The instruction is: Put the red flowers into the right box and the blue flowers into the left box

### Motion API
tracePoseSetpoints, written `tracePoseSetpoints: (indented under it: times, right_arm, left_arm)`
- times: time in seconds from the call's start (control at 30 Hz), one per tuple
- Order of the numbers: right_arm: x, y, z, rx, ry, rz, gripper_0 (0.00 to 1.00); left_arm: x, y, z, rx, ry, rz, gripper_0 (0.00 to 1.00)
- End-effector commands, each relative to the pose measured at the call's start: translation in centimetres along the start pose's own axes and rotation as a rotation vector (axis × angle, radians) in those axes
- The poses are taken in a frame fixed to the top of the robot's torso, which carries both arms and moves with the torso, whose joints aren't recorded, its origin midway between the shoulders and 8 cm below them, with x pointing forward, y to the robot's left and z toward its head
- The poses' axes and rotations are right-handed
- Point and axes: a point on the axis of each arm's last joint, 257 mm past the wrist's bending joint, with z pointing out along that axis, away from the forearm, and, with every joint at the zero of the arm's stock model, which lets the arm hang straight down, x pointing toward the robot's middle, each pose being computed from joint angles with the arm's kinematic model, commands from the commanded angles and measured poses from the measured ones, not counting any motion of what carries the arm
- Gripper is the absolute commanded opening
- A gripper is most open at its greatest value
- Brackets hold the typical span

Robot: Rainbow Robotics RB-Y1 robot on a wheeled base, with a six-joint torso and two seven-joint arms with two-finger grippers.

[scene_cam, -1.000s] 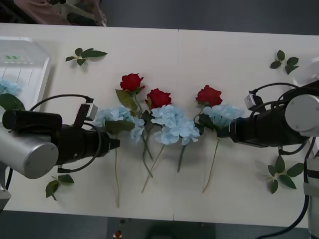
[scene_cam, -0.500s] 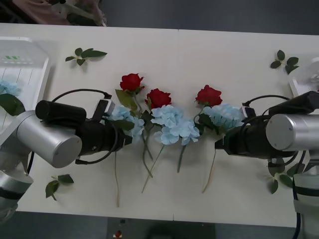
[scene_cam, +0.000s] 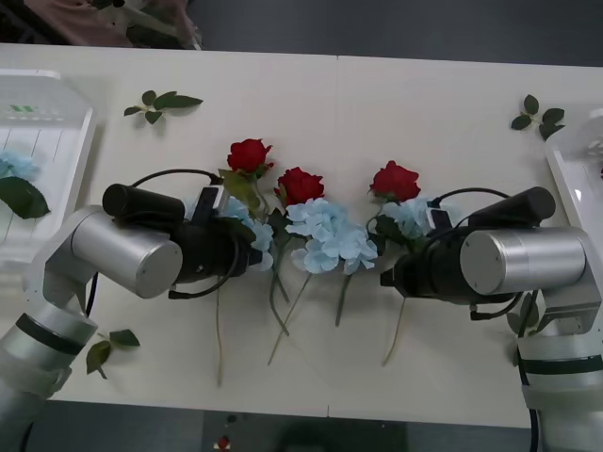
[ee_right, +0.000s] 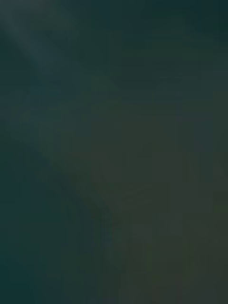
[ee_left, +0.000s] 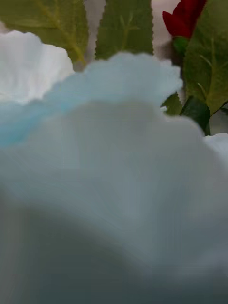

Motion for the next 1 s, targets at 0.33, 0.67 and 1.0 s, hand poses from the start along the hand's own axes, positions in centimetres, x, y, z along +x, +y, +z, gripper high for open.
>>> tracePoseSetpoints:
  times: [0.33,0.67,1.0]
  right_arm:
    - [0.6,-0.1,0.5,0.019,0.006,0.017,0.87]
    - [1.2,-0.6,0.7,0.031,0.014,0.009,0.0]
    - [1.1,-1.0,0.6,0.037,0.009,0.004,0.0]
  left_arm:
    - [0.0,-0.2,0.7,-0.018,-0.005,0.024,0.66]
    - [0.3,0.6,1.0,-0.033,-0.006,0.026,0.0]
    - [0.4,2.0,0.7,-0.061,-0.004,0.049,0.0]
